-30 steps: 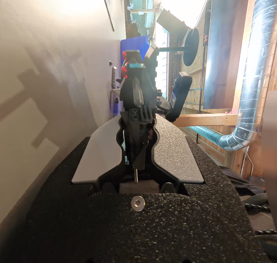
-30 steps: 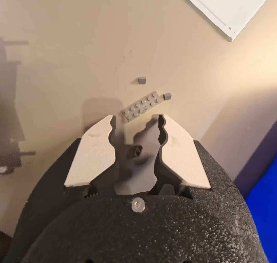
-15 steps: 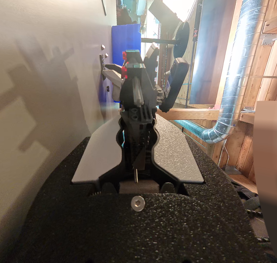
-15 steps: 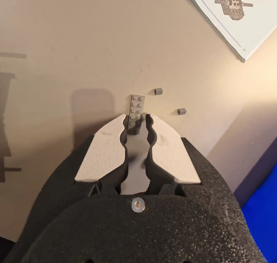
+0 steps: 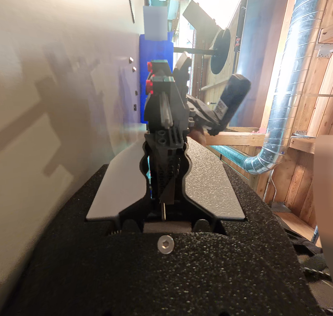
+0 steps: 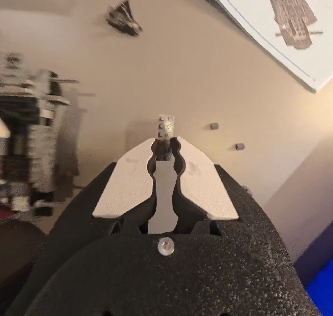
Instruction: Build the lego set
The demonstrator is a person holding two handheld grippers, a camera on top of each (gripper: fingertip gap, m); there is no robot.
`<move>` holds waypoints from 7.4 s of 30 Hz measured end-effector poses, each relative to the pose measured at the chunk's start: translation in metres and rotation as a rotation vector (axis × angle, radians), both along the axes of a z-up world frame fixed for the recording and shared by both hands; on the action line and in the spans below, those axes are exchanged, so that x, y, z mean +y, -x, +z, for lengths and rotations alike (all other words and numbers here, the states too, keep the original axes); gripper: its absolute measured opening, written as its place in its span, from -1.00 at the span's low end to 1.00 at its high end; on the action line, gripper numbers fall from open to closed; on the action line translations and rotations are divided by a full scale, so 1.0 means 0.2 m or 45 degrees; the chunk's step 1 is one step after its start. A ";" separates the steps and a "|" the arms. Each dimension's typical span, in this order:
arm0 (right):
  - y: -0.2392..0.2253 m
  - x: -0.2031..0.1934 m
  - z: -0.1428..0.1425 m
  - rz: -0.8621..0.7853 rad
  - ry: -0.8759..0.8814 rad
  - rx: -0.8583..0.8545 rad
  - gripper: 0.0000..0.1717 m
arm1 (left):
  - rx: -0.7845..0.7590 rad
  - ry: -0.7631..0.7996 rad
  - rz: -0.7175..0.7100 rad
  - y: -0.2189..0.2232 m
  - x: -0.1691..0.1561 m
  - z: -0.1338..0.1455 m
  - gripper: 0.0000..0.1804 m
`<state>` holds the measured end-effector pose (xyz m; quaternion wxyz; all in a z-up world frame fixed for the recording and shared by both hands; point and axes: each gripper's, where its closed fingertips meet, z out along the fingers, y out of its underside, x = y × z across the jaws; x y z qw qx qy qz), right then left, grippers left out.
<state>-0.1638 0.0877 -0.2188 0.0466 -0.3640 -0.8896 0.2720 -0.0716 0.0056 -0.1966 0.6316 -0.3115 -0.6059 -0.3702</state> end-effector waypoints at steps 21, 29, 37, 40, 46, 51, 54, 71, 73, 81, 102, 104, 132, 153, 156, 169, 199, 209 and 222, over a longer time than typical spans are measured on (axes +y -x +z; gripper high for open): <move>-0.28 -0.65 0.18 0.208 0.129 -0.020 -0.82 | 0.033 0.099 0.095 0.04 -0.01 0.00 -0.62; -0.29 -0.68 0.18 0.187 0.155 -0.024 -0.72 | 0.031 0.072 0.082 0.05 -0.02 0.01 -0.62; -0.28 -0.60 0.25 0.227 0.182 0.021 -0.56 | 0.064 0.047 0.002 0.01 -0.01 0.04 -0.62; -0.26 -0.53 0.28 0.332 0.185 0.041 -0.52 | 0.074 0.023 -0.072 -0.02 0.00 0.06 -0.62; -0.26 -0.41 0.30 0.758 0.155 0.001 -0.37 | 0.109 -0.048 -0.357 -0.12 0.05 0.13 -0.61; -0.27 -0.39 0.32 0.992 0.211 -0.115 -0.29 | 0.184 -0.022 -0.571 -0.14 0.07 0.18 -0.61; -0.26 -0.39 0.35 1.019 0.307 -0.227 -0.29 | 0.177 -0.032 -0.636 -0.11 0.07 0.19 -0.61; -0.34 -0.21 0.26 0.711 0.711 -0.611 -0.28 | 0.120 0.137 -1.418 -0.25 0.00 0.10 -0.61; -0.39 -0.20 0.24 0.685 0.740 -0.651 -0.27 | 0.108 0.141 -1.573 -0.31 0.00 0.10 -0.61; -0.63 -0.15 0.23 0.663 0.853 -0.830 -0.19 | -0.002 0.092 -1.935 -0.46 0.07 0.11 -0.62; -0.63 -0.05 0.10 0.517 0.741 -0.783 -0.28 | -0.039 0.077 -1.942 -0.45 0.26 0.06 -0.62; -0.64 -0.04 0.11 0.510 0.749 -0.787 -0.29 | -0.038 0.077 -1.934 -0.45 0.26 0.07 -0.62; -0.74 0.01 0.14 0.662 0.745 -0.859 -0.41 | 0.043 0.213 -2.224 -0.51 0.26 0.08 -0.63; -0.78 0.08 0.21 0.806 0.791 -0.757 -0.26 | 0.057 0.099 -2.179 -0.50 0.26 0.11 -0.62; -0.76 0.09 0.19 0.773 0.779 -0.743 -0.29 | 0.069 0.062 -2.184 -0.50 0.25 0.13 -0.62; -0.72 0.09 0.19 0.698 0.810 -0.735 -0.35 | 0.085 0.055 -2.226 -0.50 0.25 0.15 -0.62; -0.76 0.08 0.24 0.660 0.909 -0.861 -0.33 | 0.114 0.067 -2.225 -0.50 0.25 0.15 -0.63; -0.81 0.03 0.27 0.668 0.973 -1.008 -0.28 | 0.218 0.172 -2.272 -0.51 0.24 0.14 -0.62; -0.79 -0.02 0.24 0.581 0.964 -0.973 -0.28 | 0.221 0.247 -2.302 -0.49 0.23 0.11 -0.63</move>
